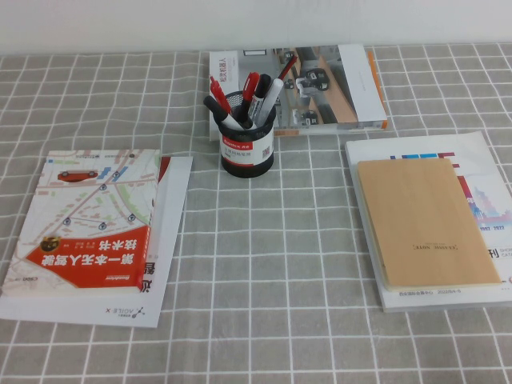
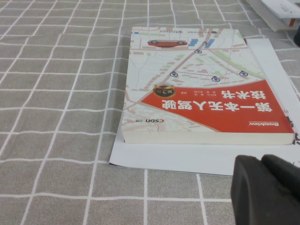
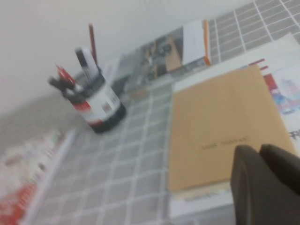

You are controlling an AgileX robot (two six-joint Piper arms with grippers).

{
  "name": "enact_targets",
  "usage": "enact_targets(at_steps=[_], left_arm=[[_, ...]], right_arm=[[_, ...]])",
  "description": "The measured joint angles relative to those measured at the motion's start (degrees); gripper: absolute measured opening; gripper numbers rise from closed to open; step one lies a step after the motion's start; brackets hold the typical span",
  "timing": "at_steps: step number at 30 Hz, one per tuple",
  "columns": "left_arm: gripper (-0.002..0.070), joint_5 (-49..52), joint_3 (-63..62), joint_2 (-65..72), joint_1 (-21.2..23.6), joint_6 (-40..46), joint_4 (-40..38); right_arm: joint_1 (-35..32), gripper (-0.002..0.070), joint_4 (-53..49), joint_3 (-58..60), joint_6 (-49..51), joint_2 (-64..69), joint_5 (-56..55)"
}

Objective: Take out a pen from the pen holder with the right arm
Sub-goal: 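Take a marker out of the pen holder and lay it on the table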

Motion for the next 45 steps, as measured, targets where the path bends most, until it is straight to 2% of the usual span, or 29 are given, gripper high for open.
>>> enact_targets(at_steps=[7, 17, 24, 31, 45], left_arm=[[-0.0003, 0.0, 0.0, 0.0, 0.0, 0.0, 0.0], [-0.0003, 0.0, 0.0, 0.0, 0.0, 0.0, 0.0], [-0.0003, 0.0, 0.0, 0.0, 0.0, 0.0, 0.0], [-0.0003, 0.0, 0.0, 0.0, 0.0, 0.0, 0.0], [-0.0003, 0.0, 0.0, 0.0, 0.0, 0.0, 0.0]], right_arm=[[0.0, -0.0013, 14.8, 0.0, 0.0, 0.0, -3.3], [0.0, -0.0013, 17.5, 0.0, 0.0, 0.0, -2.9], [0.0, -0.0013, 17.4, -2.4, 0.0, 2.0, 4.6], [0.0, -0.0013, 12.8, -13.0, -1.8, 16.2, 9.9], [0.2, -0.0013, 11.7, -39.6, -18.0, 53.7, 18.7]])
